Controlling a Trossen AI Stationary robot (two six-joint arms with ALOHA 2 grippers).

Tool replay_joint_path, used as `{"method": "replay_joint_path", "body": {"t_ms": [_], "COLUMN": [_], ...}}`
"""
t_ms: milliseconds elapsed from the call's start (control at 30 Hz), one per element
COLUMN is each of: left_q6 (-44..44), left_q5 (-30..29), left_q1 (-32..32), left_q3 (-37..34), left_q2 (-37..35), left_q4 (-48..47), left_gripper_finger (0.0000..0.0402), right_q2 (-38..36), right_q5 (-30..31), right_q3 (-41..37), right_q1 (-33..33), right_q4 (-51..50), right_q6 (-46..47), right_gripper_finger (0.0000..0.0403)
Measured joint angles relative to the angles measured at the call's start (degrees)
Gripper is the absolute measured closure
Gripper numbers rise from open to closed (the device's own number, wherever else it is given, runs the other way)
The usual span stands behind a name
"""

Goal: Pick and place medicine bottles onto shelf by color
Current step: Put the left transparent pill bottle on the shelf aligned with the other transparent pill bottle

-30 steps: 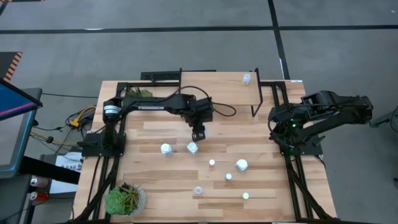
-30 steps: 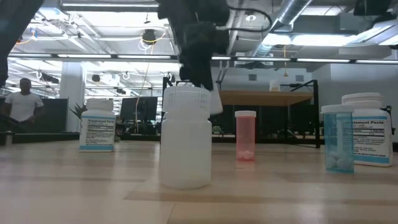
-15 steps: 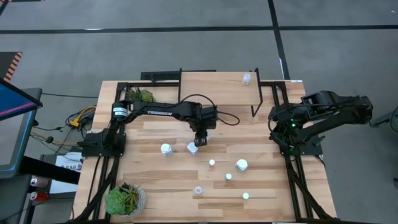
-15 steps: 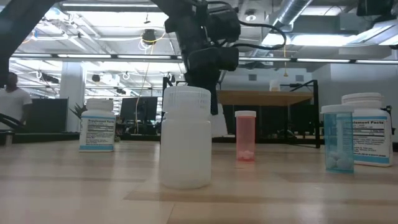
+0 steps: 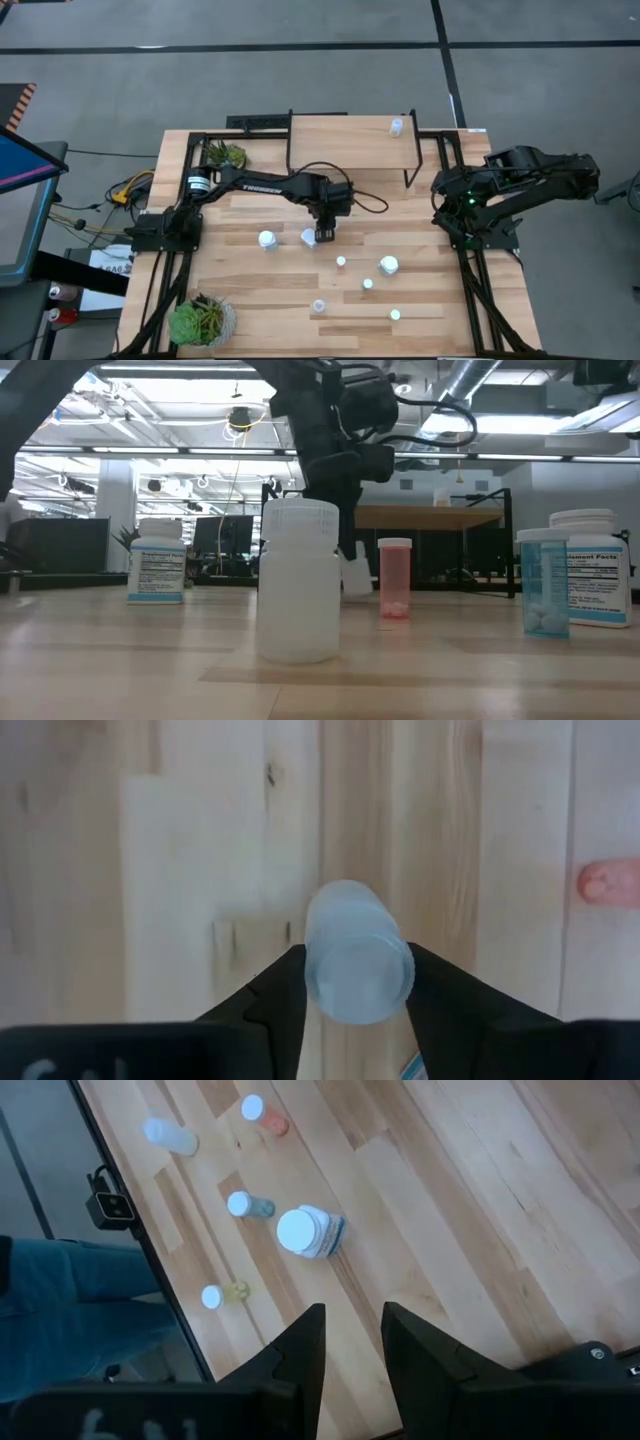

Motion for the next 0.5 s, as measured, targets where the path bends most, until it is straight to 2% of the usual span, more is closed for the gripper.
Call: {"method": "replay_joint_path", "body": {"t_ms": [167, 500], "left_q6": [0.7, 1.0], "left_q5": [0.0, 0.0], "left_q1": [0.0, 0.0], "left_q3": [0.1, 0.5], "left_q2": [0.0, 0.0], "left_q4": [0.2, -0.3], "left_gripper_finger": [0.0243, 0.0238], "right_q2": [0.0, 0.0], "right_q5": [0.0, 0.0], "right_q3": [0.0, 0.0], "right_q1": [0.0, 0.0], "right_q4": [0.2, 0.2], "right_q6": [0.0, -0.1], "right_gripper_finger": [0.0278, 0.0278]}}
